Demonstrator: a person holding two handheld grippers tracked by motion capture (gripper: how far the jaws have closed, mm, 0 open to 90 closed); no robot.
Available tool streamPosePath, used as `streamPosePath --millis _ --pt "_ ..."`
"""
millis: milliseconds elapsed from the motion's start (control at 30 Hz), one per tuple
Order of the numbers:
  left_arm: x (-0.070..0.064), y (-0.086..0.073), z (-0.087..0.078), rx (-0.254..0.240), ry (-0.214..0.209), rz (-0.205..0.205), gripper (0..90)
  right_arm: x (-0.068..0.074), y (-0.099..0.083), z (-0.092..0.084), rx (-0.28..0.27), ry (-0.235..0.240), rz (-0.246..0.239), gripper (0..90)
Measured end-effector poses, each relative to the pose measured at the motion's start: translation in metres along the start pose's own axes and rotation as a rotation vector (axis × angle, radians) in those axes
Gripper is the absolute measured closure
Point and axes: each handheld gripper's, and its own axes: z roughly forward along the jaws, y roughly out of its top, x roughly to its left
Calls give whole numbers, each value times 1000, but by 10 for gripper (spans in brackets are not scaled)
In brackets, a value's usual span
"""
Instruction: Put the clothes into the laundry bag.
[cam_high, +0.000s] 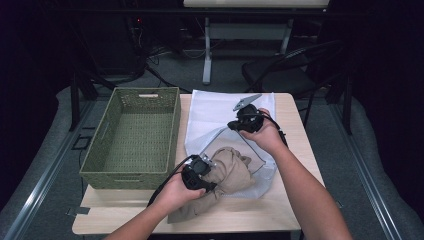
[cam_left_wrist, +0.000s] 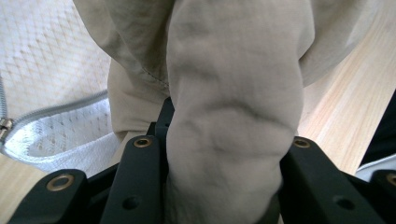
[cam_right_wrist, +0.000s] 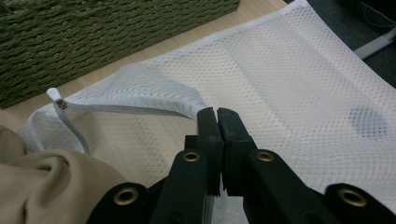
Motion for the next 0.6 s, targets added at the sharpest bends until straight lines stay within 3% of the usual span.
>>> streamPosePath --millis 400,600 --pt "2 -4 10 15 12 -25 636 13 5 -19 -58 20 -41 889" --pt "2 -5 15 18 18 -34 636 19 5 -28 -58 28 -46 889"
